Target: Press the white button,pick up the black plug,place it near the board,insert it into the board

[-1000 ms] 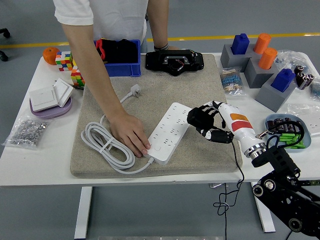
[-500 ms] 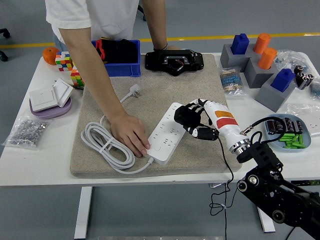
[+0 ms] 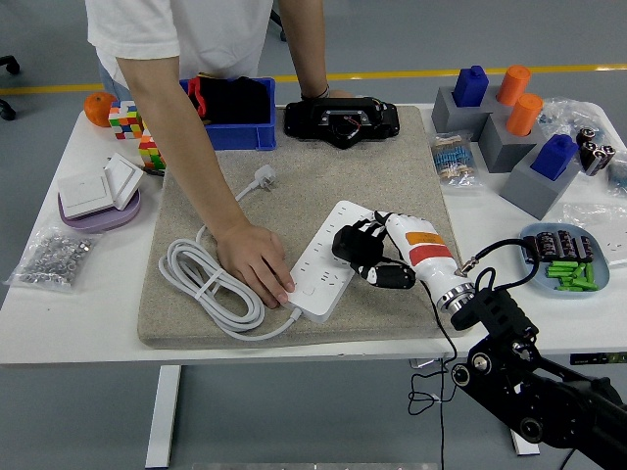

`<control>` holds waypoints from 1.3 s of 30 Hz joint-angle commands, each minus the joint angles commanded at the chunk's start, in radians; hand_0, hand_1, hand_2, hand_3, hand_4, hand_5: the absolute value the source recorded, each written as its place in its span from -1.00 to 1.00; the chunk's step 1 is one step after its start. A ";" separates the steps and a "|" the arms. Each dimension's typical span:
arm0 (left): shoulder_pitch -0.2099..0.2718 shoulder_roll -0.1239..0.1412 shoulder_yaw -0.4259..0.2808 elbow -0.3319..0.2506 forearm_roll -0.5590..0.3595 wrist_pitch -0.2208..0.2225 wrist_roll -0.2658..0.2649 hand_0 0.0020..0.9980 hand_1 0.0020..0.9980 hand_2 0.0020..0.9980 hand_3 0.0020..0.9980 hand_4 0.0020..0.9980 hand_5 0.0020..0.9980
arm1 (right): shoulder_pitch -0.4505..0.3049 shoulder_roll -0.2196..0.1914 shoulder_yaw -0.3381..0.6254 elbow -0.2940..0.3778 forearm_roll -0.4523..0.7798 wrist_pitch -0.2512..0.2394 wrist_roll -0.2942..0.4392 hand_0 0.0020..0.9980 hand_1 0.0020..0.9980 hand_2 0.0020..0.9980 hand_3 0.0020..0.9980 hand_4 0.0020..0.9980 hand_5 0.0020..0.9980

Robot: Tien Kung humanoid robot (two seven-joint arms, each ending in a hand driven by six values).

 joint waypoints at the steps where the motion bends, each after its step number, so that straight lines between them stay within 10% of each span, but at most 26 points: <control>1: 0.001 0.000 -0.001 0.000 0.001 0.000 0.000 0.42 0.33 0.17 0.36 0.33 -0.48 | 0.000 0.001 -0.001 -0.002 -0.002 0.000 -0.001 -0.68 -0.79 -0.67 -0.16 0.34 -1.00; 39: 0.003 -0.004 -0.008 0.000 0.005 0.000 0.000 0.42 0.33 0.17 0.36 0.33 -0.48 | 0.002 0.015 -0.026 -0.031 -0.033 -0.020 -0.026 -0.69 -0.80 -0.68 -0.17 0.33 -1.00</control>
